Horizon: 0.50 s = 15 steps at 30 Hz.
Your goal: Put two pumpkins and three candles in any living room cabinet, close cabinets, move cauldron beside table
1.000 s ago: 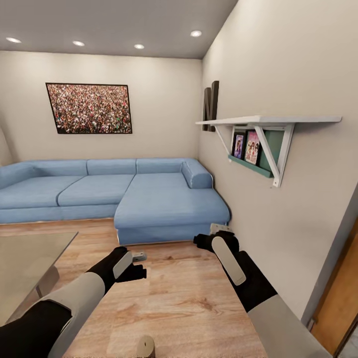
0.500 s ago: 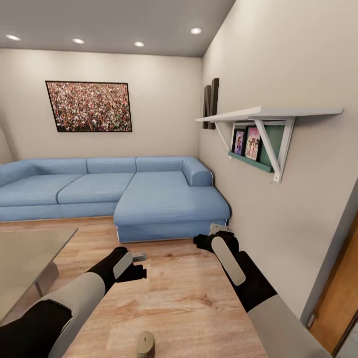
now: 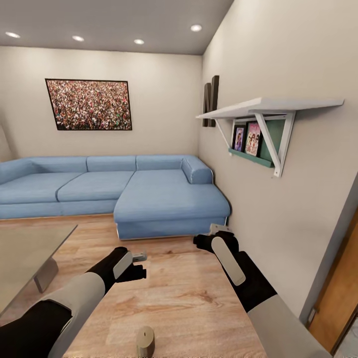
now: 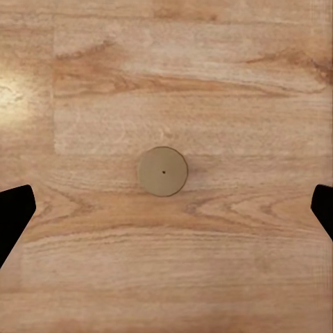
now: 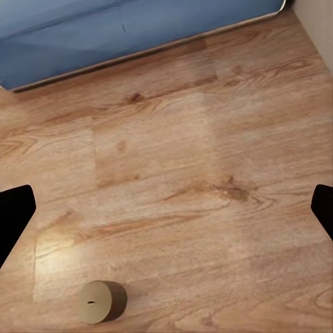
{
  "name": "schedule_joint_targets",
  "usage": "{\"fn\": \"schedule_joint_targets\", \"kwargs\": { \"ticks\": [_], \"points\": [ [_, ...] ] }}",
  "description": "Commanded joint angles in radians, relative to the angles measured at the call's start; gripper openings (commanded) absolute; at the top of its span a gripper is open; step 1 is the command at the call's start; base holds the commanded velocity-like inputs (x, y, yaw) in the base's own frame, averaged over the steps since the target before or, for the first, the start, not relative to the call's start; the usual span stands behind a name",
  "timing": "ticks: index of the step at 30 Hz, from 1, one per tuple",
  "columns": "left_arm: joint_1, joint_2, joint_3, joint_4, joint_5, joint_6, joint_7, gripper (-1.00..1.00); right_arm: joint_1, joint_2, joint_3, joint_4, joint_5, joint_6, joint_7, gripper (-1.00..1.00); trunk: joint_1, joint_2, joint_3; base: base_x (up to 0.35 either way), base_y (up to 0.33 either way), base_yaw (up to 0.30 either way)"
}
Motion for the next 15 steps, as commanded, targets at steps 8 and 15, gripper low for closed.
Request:
{"fn": "schedule_joint_targets", "kwargs": {
  "ticks": [8, 15],
  "points": [
    [-0.001, 0.000, -0.010, -0.002, 0.010, 0.003, 0.013, 1.00, -0.001, 0.000, 0.002, 0.000, -0.009, 0.001, -0.009, 1.00, 0.031, -0.057, -0.026, 0.000, 0.000, 0.000],
    [-0.001, 0.000, -0.013, -0.001, 0.007, 0.000, 0.019, 1.00, -0.001, 0.000, 0.002, 0.003, -0.008, 0.001, -0.007, 1.00, 0.057, -0.106, -0.048, 0.000, 0.000, 0.000]
  ]
}}
